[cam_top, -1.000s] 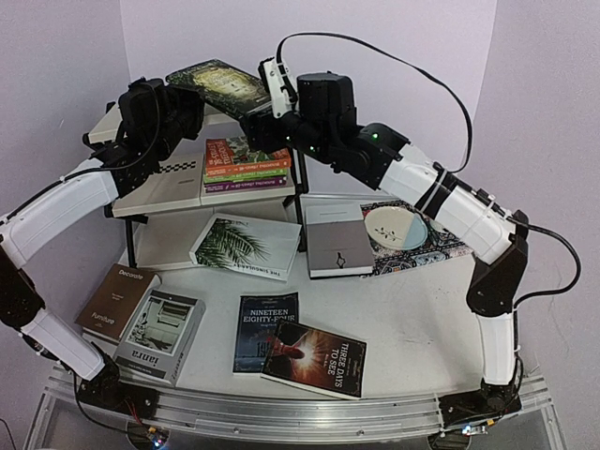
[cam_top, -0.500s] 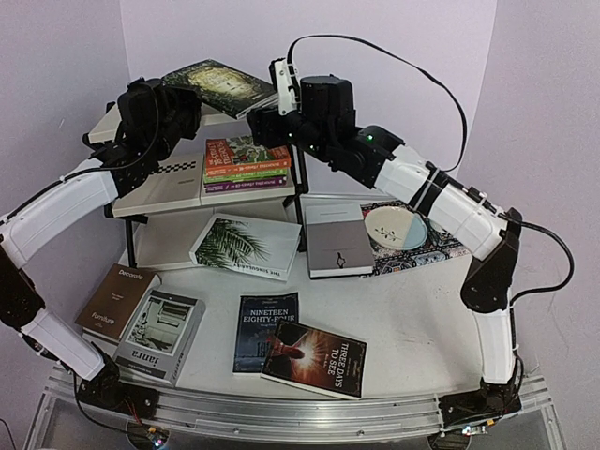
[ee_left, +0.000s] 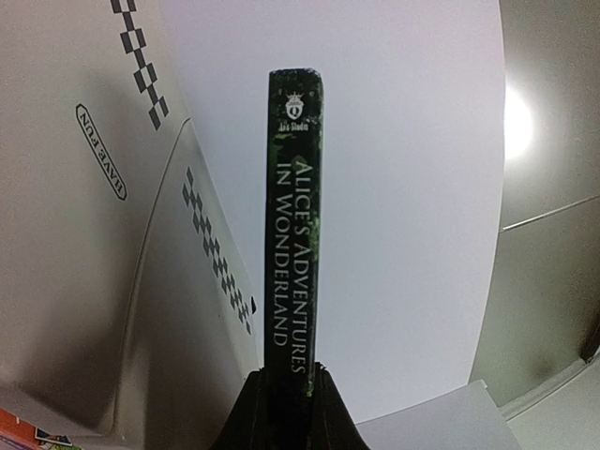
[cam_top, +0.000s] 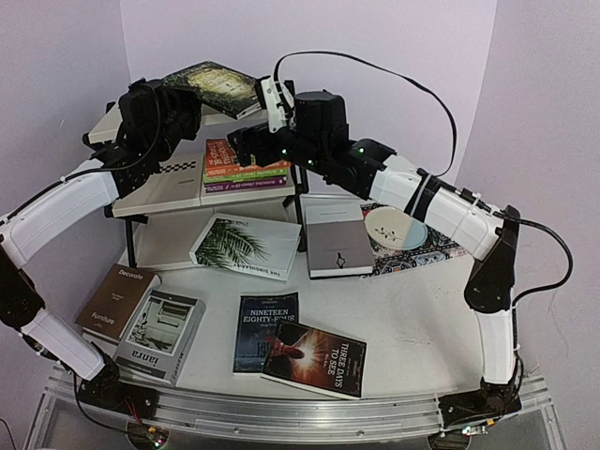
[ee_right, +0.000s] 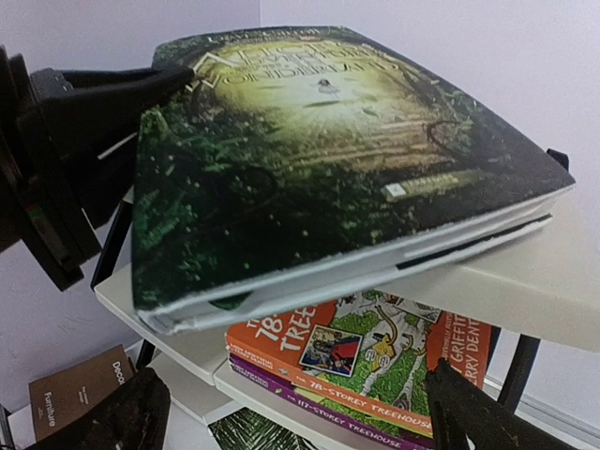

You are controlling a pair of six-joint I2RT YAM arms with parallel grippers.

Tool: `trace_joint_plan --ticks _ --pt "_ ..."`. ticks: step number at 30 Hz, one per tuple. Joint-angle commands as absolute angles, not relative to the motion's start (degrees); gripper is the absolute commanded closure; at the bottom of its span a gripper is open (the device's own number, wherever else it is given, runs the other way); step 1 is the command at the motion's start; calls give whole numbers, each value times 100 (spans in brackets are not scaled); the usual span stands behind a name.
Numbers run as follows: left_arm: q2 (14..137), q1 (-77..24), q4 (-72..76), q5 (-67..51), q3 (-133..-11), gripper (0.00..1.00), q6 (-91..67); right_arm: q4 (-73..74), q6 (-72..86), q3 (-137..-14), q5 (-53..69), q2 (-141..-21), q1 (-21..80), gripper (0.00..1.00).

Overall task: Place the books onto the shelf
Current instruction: Place the book on the shelf.

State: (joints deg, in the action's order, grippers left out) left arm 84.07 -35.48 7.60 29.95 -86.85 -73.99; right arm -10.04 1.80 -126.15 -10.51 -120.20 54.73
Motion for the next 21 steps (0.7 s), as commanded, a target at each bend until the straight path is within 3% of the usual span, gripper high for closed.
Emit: trace_joint_plan --ticks 1,12,21 --pt "8245 -3560 1548 2993 -8782 91 -7518 -1499 252 -12983 -962 -11931 5486 2" --pt "8254 -3560 1547 3035 -8745 91 -7563 -1705 396 -13290 -1288 -12092 5493 2" --pt "8277 -3562 1547 3022 -8695 81 -7681 -1705 426 -13523 -1676 -12281 5492 19"
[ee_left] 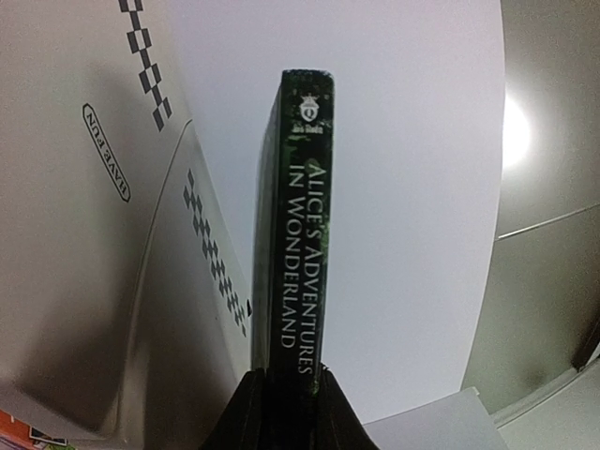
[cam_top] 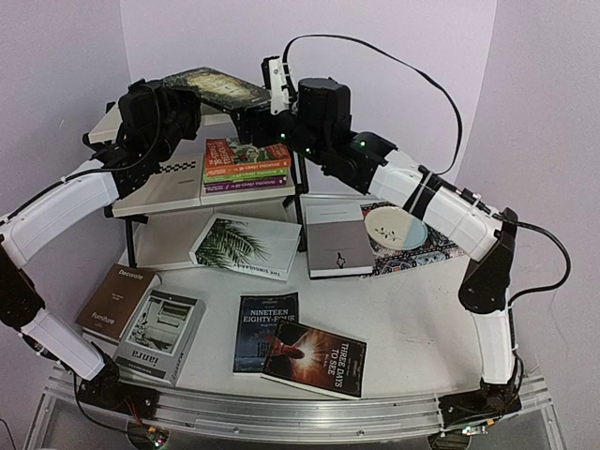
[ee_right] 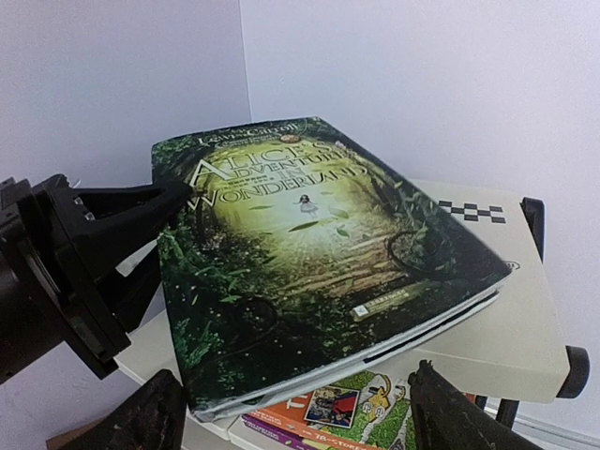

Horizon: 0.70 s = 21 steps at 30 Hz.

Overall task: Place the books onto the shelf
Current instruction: Place the book on the shelf.

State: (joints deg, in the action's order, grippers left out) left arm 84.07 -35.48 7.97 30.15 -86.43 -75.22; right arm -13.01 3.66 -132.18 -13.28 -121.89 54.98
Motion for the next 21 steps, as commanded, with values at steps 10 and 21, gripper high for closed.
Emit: trace_joint_plan --ticks 10,21 --pt "8278 -3560 1539 3015 -8614 65 -7743 -1747 334 -13717 -1938 -12459 5453 28" --pt "8328 -3564 1538 2840 -8420 66 -7936 -2177 352 -12858 -1193 -12021 5441 3"
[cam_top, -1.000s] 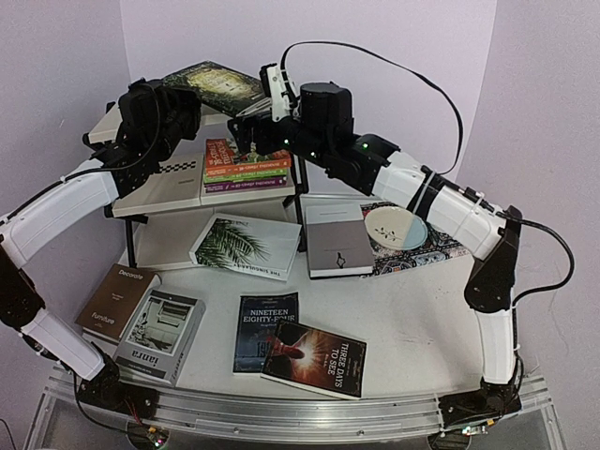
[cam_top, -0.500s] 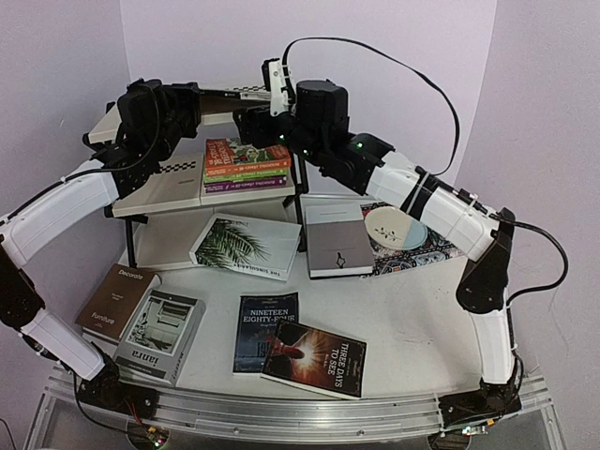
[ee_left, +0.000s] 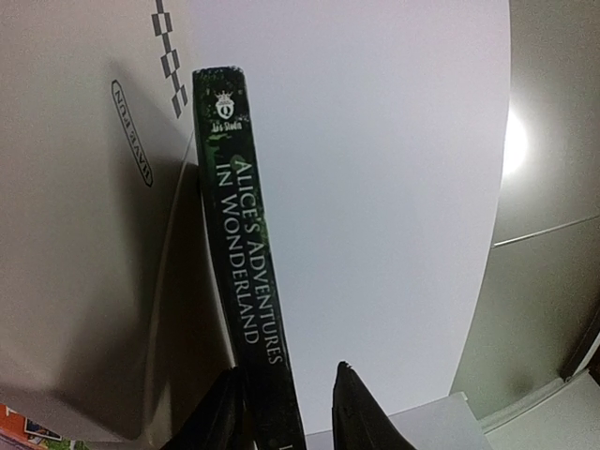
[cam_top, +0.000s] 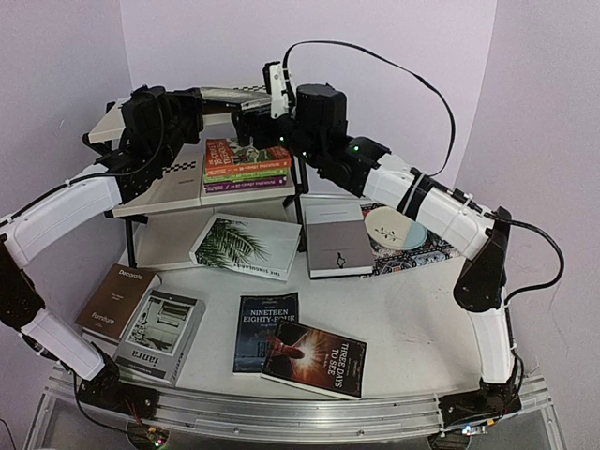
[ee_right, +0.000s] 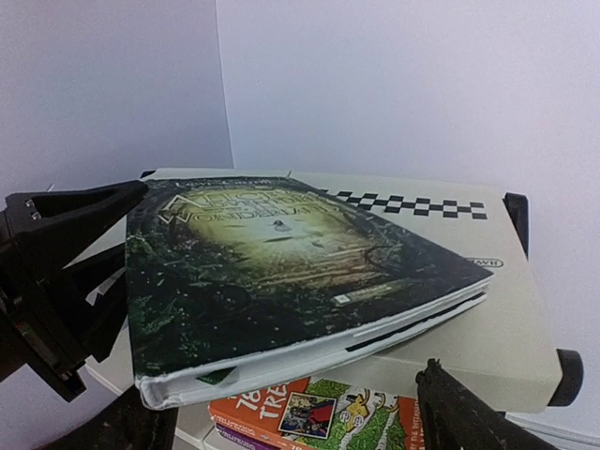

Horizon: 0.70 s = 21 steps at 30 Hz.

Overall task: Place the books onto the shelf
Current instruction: Place the book on the shelf.

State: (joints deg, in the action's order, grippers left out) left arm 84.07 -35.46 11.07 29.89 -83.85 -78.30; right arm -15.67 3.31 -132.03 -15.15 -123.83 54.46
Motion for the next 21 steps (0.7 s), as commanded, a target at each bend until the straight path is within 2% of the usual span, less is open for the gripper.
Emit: trace_joint_plan --ticks 1,12,21 --pt "8331 -3562 1538 2828 -8420 67 -7931 -2190 347 -12843 -1209 -12014 5443 2" --pt "8304 -3560 1538 2759 -8345 67 -7959 -2282 504 -12928 -1205 -12015 5441 2" --pt "8244 -3560 1538 2754 -8271 67 -7961 -2669 654 -12445 -1321 -11638 5444 2"
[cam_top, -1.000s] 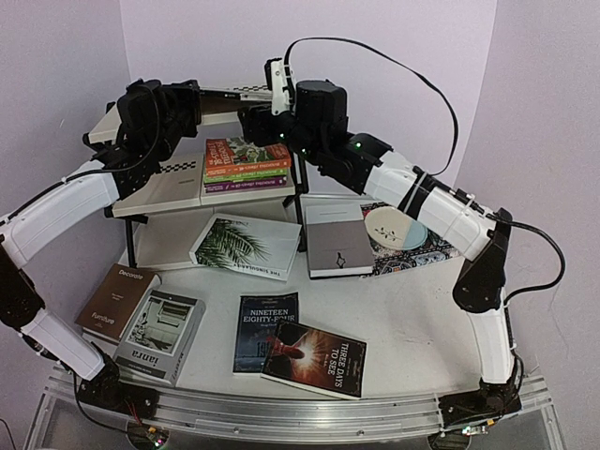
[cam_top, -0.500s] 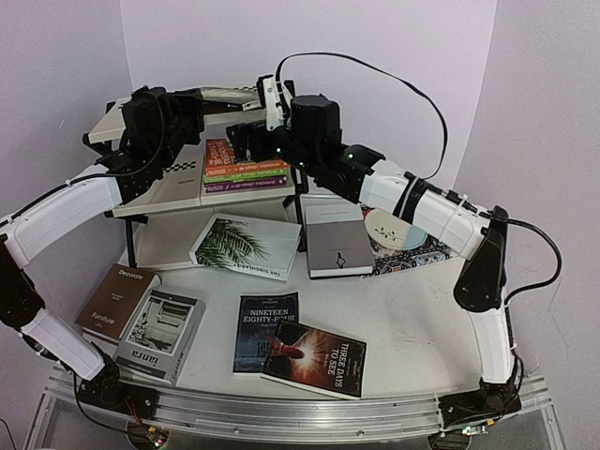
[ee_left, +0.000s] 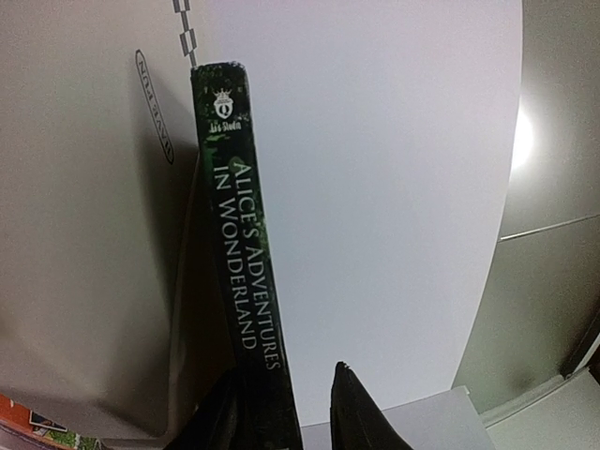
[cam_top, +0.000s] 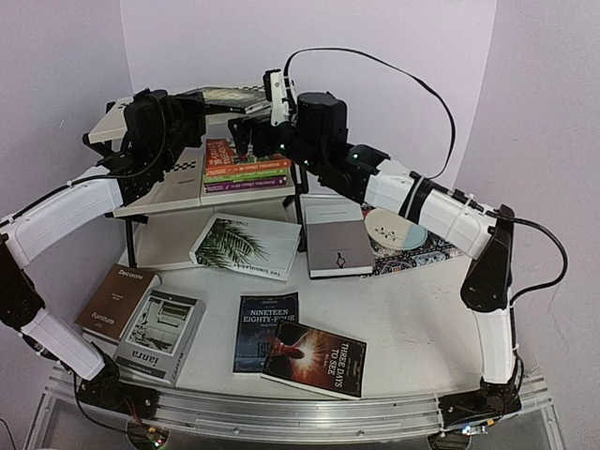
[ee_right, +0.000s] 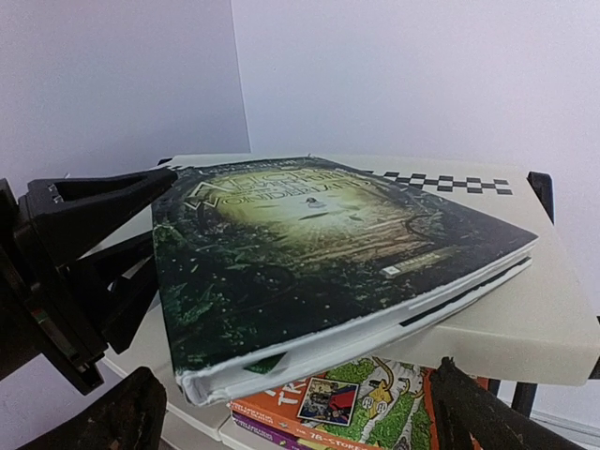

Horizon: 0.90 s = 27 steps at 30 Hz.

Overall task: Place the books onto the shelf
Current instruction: Place the book on the shelf.

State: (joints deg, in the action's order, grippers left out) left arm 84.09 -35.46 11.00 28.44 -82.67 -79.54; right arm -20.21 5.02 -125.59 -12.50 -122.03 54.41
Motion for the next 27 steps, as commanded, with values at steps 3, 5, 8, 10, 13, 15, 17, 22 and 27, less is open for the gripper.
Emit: trace_joint_plan --ticks 3,5,8,10,13,15,17,22,27 --pt "8228 -3560 1538 2756 -8248 68 -7963 -2707 662 -12451 -1355 -11615 5443 2" --pt "8218 -3560 1538 2754 -8239 67 -7970 -2717 662 -12476 -1364 -11632 5445 2" --pt "8218 -3560 1539 2749 -8222 67 -7978 -2717 672 -12556 -1439 -11689 5444 2" --pt "8215 -3560 1538 2744 -8203 67 -8003 -2712 700 -12620 -1574 -11751 5441 5" --pt "8209 -3560 1538 2734 -8192 67 -8011 -2700 688 -12686 -1752 -11820 5442 11" --pt "8198 -3560 1538 2733 -8180 67 -8009 -2701 678 -12715 -1858 -11861 5447 16" --pt "8180 -3560 1538 2735 -8158 68 -8012 -2704 669 -12756 -1953 -11899 5442 21" --pt "8168 -3560 1538 2721 -8118 67 -8023 -2693 644 -12897 -2061 -12021 5443 32" --pt "8157 -3560 1539 2580 -8049 65 -8084 -2692 500 -13022 -2351 -12142 5423 42"
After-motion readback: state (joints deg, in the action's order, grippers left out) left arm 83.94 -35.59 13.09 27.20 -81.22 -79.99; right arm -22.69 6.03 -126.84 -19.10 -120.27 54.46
